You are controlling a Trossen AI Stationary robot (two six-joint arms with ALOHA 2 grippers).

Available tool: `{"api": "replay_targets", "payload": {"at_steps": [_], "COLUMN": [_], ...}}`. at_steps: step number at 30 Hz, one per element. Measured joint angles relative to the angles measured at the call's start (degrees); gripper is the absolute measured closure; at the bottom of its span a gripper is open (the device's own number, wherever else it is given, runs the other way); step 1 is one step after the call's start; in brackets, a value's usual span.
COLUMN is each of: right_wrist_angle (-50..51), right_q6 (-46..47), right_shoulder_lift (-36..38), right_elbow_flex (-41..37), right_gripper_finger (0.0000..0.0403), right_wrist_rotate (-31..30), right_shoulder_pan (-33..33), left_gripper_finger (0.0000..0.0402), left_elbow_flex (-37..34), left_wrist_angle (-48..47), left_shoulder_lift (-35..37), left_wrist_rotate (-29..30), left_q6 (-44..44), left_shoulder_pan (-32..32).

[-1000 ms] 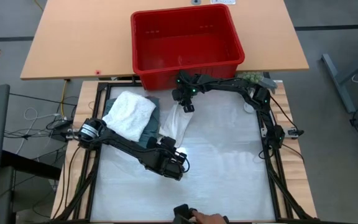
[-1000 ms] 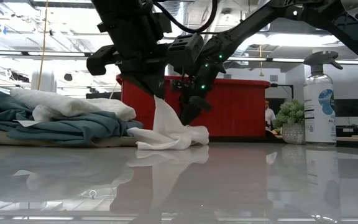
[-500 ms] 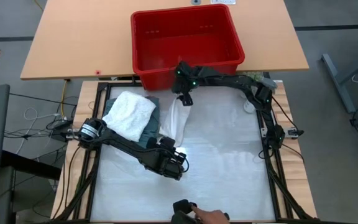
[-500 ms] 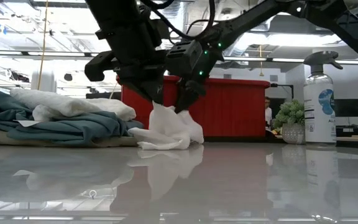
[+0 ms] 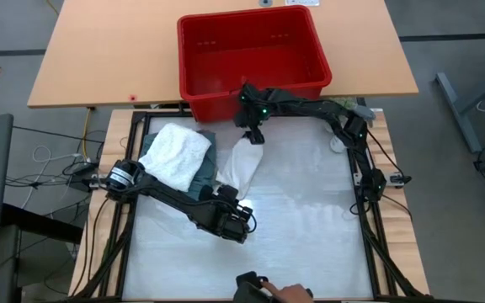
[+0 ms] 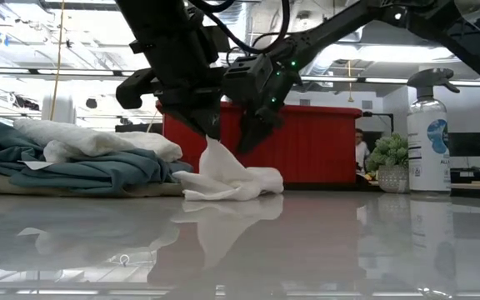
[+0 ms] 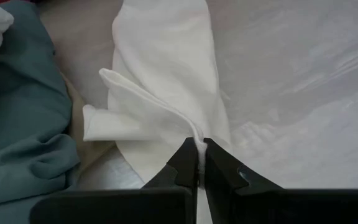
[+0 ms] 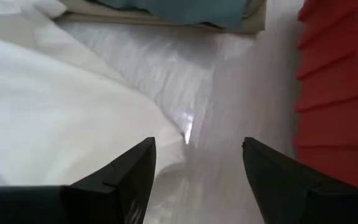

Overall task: Fold Laundry from Bin
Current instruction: Fold the white underwear in the red bin

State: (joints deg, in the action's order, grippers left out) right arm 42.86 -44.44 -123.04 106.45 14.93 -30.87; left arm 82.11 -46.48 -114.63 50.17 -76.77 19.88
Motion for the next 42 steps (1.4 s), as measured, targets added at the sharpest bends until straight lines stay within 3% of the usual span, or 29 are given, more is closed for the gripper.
{"api": "replay_targets", "payload": {"at_steps": [5, 8, 11, 16, 17, 32, 42], "right_wrist_angle": [5.15, 10.15, 10.35, 7.69, 7.34, -9.35, -11.40], "right_q6": [3.36, 3.99, 2.95, 2.28, 1.95, 5.43, 6.94], "right_shoulder_lift": [3.24, 3.63, 2.72, 2.68, 2.68, 2.64, 2.87], "right_elbow_flex": [0.07, 0.11, -0.37, -2.97, -3.40, -16.04, -22.10], "right_gripper_finger": [0.0145, 0.0170, 0.0229, 0.0375, 0.0384, 0.0388, 0.0388], "right_wrist_rotate": [2.93, 5.77, 5.71, 6.10, 6.02, 4.13, 2.22], "right_shoulder_pan": [-1.58, -2.33, -2.31, -1.33, -1.06, 0.06, -1.16], "left_gripper_finger": [0.0400, 0.0400, 0.0400, 0.0400, 0.0400, 0.0400, 0.0400], "left_elbow_flex": [0.00, 0.00, 0.00, 0.00, 0.00, 0.00, -0.02], "left_wrist_angle": [-0.19, -0.24, -0.27, -0.28, -0.28, -0.19, 0.10], "left_shoulder_lift": [0.00, 0.00, 0.00, 0.00, 0.00, 0.00, 0.00], "left_wrist_rotate": [0.02, 0.07, 0.26, 0.32, 0.22, 0.13, -0.85], "left_q6": [0.32, 0.65, 0.71, 1.05, 1.05, 0.87, -0.31], "left_shoulder_pan": [-0.01, -0.02, -0.02, -0.31, -0.33, -1.29, -1.63]}}
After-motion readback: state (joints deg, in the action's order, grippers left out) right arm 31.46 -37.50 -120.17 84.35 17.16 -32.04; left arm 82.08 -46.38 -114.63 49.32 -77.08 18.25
